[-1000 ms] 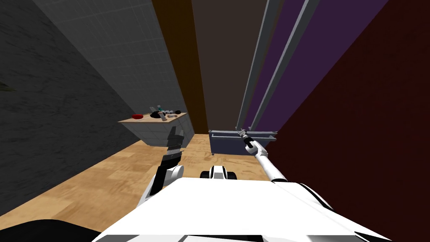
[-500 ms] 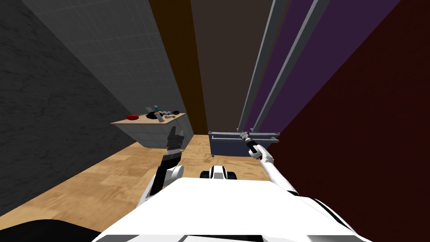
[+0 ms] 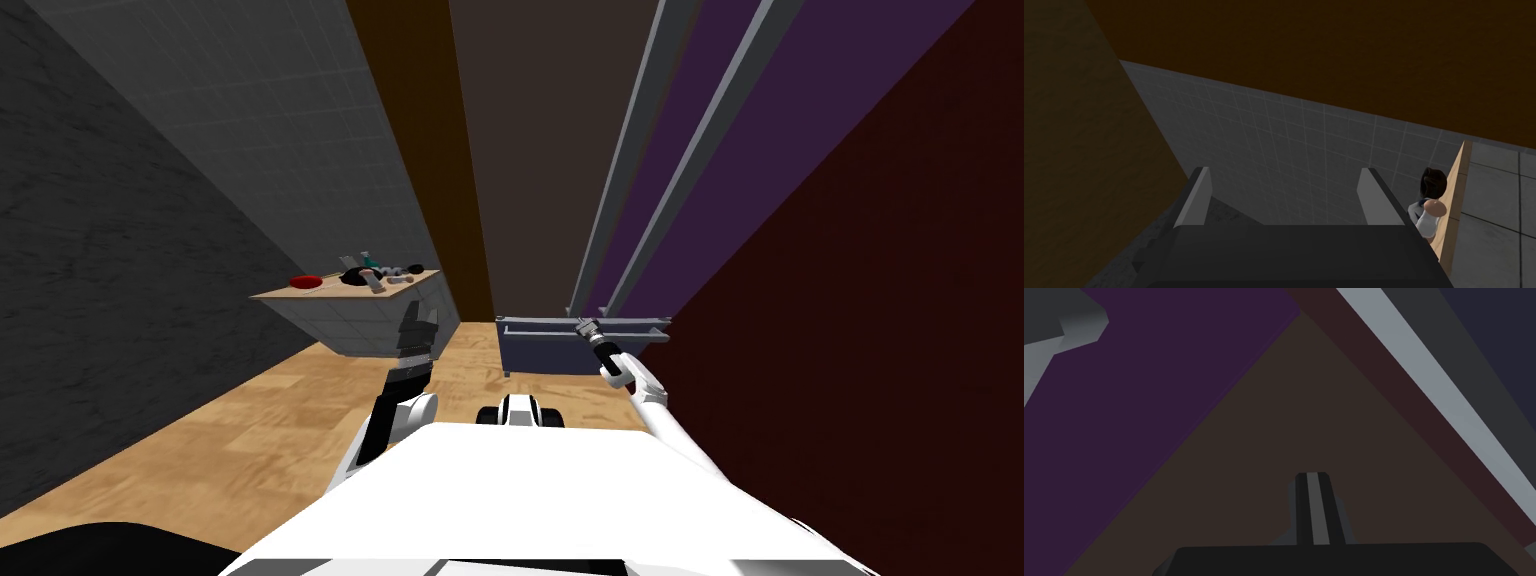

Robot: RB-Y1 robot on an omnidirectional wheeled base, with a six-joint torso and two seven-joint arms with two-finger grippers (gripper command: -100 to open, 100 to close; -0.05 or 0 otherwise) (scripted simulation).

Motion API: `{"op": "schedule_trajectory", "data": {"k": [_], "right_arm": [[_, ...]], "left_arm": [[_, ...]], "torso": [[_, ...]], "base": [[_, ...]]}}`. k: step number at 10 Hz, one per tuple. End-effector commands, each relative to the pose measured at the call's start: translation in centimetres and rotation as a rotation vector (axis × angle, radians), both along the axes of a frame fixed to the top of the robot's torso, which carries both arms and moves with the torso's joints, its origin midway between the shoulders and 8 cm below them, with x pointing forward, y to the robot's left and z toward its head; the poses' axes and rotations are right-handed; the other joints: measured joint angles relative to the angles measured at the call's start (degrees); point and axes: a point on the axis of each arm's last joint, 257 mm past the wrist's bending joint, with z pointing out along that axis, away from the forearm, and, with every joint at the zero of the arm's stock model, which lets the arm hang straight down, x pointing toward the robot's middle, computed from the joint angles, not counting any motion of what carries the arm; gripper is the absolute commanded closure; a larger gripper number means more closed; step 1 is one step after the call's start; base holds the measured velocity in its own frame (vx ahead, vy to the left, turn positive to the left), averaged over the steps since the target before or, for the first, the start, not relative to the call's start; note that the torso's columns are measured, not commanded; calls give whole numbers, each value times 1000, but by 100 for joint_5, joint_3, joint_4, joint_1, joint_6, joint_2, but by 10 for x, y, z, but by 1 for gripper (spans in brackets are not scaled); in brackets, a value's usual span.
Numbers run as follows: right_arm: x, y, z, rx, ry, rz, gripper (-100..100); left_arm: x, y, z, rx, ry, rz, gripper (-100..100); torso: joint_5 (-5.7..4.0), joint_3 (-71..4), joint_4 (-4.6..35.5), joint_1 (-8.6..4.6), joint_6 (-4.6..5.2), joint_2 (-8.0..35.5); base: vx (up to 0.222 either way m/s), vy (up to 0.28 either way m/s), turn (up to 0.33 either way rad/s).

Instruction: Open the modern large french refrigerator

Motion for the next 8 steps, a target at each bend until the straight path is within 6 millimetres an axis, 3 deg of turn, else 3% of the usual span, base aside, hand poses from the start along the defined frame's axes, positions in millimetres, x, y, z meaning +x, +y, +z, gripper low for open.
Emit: {"op": "schedule_trajectory", "data": {"k": [1, 2, 4, 8], "right_arm": [[-11, 4, 6, 2, -11, 13, 100], [-26, 0, 2, 4, -1, 16, 100], [-31, 2, 7, 1, -10, 20, 100], [-71, -1, 4, -1, 4, 33, 100]], "left_arm": [[0, 0, 0, 0, 0, 0, 0], [0, 0, 0, 0, 0, 0, 0], [0, 0, 0, 0, 0, 0, 0], [0, 0, 0, 0, 0, 0, 0]], "torso": [[0, 0, 0, 1, -1, 2], [2, 6, 7, -3, -7, 12], [5, 4, 10, -1, -1, 9], [6, 4, 8, 7, 2, 9]], "base": [[36, 14, -14], [54, 19, -21], [56, 17, -21], [87, 26, -33]]}}
